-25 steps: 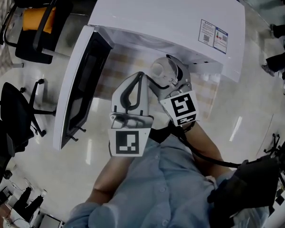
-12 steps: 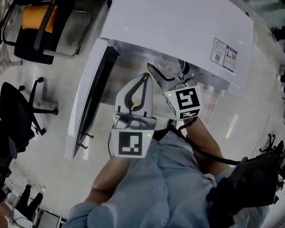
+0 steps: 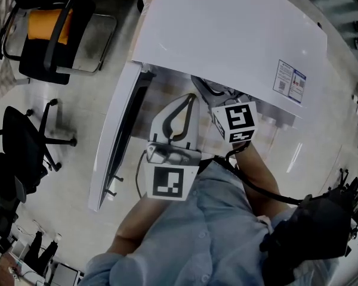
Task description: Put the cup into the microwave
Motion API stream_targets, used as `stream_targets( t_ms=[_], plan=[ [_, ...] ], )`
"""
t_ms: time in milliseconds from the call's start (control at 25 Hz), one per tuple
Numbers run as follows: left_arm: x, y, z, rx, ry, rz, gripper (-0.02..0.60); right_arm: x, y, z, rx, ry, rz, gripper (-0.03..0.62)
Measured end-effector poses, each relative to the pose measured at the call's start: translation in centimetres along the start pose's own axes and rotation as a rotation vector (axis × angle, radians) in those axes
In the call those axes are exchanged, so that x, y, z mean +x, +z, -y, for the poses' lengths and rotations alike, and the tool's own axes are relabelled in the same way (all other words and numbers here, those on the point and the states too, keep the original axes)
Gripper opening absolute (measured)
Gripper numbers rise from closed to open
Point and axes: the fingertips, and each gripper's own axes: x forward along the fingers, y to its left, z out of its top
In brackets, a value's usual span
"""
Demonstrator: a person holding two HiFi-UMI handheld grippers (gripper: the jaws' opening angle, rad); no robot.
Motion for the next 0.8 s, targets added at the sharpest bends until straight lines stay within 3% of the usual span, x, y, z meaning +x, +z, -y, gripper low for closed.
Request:
stream_targets(
  t_ms=[520,800],
  plan=[
    [0.0,0.0,-0.5,-0.020,0.041,0.011,0.007,1.6,-0.3,0.7,0.018,0.030,0.034,0.396],
    [-1.6,0.0,0.2,-0.018,0.073,0.021,0.008,0.3,-1.1,1.3,-0.004,-0.019,0.031,0.416]
  ],
)
